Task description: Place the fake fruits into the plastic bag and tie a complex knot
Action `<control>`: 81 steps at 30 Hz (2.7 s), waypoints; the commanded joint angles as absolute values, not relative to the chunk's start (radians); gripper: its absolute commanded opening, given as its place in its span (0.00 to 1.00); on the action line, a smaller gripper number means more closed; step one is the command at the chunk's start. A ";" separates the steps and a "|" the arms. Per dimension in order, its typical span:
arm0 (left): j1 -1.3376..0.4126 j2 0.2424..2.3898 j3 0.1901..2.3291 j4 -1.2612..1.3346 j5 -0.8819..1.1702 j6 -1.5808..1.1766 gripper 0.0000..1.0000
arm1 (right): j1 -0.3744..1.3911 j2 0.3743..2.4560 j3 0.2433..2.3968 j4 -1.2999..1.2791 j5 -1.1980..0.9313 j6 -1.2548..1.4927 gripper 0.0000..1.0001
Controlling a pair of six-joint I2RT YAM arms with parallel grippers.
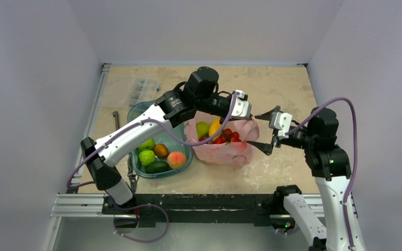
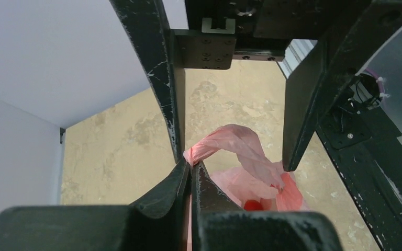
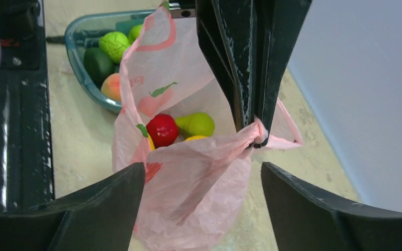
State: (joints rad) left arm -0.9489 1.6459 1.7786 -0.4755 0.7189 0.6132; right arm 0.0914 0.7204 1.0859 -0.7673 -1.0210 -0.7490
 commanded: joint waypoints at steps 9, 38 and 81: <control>-0.902 1.605 1.837 -0.317 0.767 0.313 0.00 | 0.093 0.764 0.954 -0.262 -1.084 -0.359 0.99; -0.732 1.531 1.808 -0.694 0.466 0.496 0.90 | 0.193 0.818 0.643 0.031 -1.020 -0.476 0.00; -0.771 1.632 1.920 -0.598 0.636 0.032 1.00 | 0.143 0.814 0.645 0.056 -0.805 -0.072 0.00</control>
